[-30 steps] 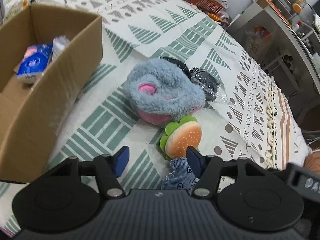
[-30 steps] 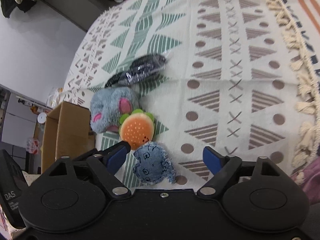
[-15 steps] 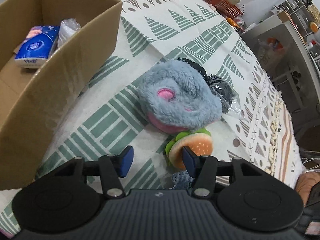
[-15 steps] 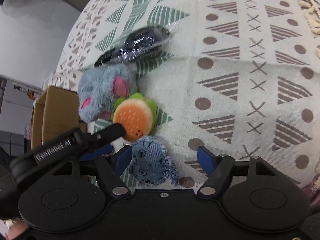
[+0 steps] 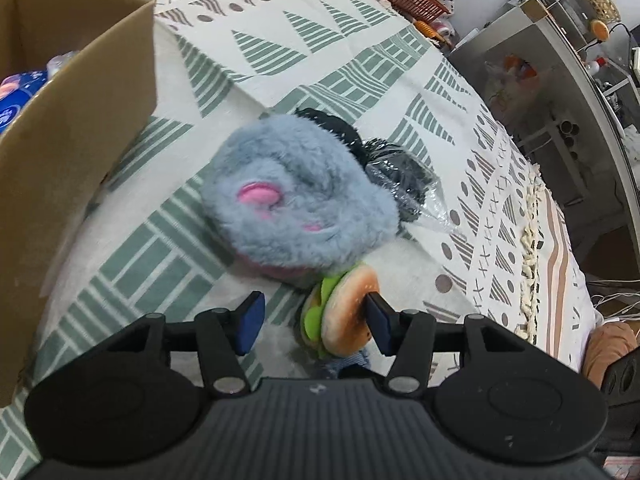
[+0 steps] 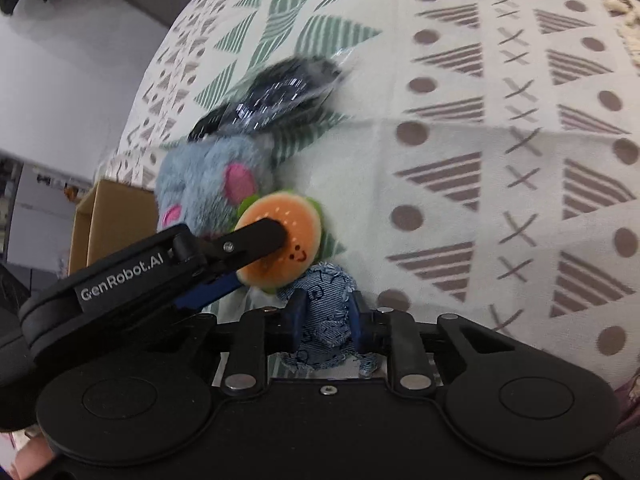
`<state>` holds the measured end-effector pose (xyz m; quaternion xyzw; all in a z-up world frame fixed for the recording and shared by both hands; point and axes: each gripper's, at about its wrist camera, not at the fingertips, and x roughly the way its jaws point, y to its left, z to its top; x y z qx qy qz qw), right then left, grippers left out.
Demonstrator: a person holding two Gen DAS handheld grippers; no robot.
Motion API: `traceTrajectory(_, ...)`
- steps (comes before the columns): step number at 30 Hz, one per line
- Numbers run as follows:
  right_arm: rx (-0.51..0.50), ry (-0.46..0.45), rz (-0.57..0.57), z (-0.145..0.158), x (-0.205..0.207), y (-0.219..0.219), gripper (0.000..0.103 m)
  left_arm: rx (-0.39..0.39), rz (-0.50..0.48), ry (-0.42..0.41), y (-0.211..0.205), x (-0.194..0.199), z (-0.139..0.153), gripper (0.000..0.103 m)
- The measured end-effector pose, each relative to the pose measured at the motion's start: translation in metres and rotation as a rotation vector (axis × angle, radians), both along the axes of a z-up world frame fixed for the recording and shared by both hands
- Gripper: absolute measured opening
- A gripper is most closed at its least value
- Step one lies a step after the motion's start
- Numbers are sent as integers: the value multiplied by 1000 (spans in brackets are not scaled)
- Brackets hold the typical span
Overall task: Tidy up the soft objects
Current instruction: 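Close the left gripper on the burger toy while the right gripper grasps the blue denim plush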
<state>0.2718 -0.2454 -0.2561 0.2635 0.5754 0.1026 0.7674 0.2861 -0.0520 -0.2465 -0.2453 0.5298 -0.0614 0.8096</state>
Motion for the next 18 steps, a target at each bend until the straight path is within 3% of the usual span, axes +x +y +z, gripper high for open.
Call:
traceTrajectory(9,13,-23,-72,1,-4,-23,21,20,-48,-40,-21,2,-1,51)
traceTrajectory(11,15,-24,-78,2,-5,-27,19,-1,-58,-31,-24,3,-2,29)
traceTrajectory(14,21,-36,-71,4,-6,-28,14,-9,-51,-30,-25,1,2,22)
traceTrajectory(18,20,-50,-72,8,-9,-29,14,1,-46,-46,-27,-6,11,21)
